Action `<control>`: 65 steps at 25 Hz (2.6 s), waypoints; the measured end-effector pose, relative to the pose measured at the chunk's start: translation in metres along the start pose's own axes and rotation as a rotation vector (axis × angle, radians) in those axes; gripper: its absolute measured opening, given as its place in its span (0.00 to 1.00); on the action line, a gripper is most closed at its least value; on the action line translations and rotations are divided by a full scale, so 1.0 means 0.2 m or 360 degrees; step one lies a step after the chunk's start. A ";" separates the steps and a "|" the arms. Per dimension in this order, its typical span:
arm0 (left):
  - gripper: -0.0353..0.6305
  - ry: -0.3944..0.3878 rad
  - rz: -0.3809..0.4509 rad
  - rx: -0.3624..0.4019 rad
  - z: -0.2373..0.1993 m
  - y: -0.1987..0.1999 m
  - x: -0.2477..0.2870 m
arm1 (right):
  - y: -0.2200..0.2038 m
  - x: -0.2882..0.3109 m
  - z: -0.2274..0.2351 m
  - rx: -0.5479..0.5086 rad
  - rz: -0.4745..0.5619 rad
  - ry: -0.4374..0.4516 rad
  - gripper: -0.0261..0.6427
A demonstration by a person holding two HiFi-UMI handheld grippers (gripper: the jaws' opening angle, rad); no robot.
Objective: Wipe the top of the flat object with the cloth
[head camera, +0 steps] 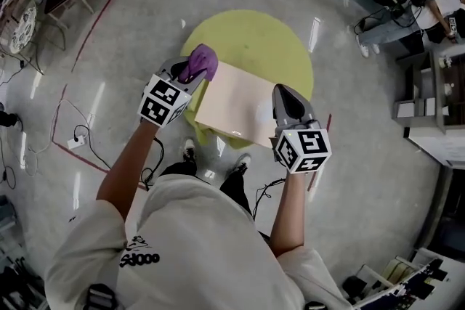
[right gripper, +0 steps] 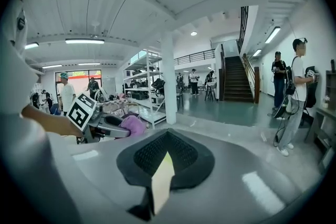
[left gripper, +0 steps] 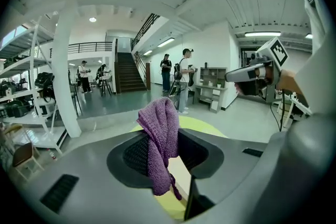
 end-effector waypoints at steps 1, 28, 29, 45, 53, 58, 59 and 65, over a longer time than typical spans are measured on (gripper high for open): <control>0.25 0.0023 -0.0033 -0.0005 -0.01 -0.02 0.03 | -0.01 0.01 0.02 -0.0009 -0.0010 0.0014 0.05; 0.26 0.0162 -0.0740 -0.0107 0.01 -0.59 0.67 | -0.30 -0.09 0.46 0.0188 -0.0270 -0.0001 0.05; 0.26 0.0165 -0.0738 -0.0099 0.02 -0.58 0.69 | -0.30 -0.11 0.47 0.0196 -0.0268 -0.0006 0.05; 0.26 -0.0112 -0.0681 0.0029 0.57 -0.45 1.01 | -0.37 -0.34 0.59 0.0358 -0.0246 -0.0114 0.05; 0.26 -0.0292 -0.0660 0.0139 0.89 -0.40 1.17 | -0.41 -0.50 0.65 0.0376 -0.0261 -0.0187 0.05; 0.26 -0.0465 -0.0573 0.0361 1.05 -0.37 1.24 | -0.43 -0.59 0.69 0.0384 -0.0278 -0.0212 0.05; 0.26 -0.0515 -0.0553 0.0428 1.09 -0.37 1.24 | -0.44 -0.61 0.69 0.0387 -0.0282 -0.0217 0.05; 0.26 -0.0719 -0.0471 0.0631 1.20 -0.38 1.27 | -0.46 -0.61 0.67 0.0393 -0.0303 -0.0216 0.05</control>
Point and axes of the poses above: the fingertips, and each gripper's own axes: x forward along the fingers, z to its right, y out of its top, the point moved 6 cm from there along -x, backward along the fingers, and after that the axes turned 6 degrees about z, right-handed, at the moved point
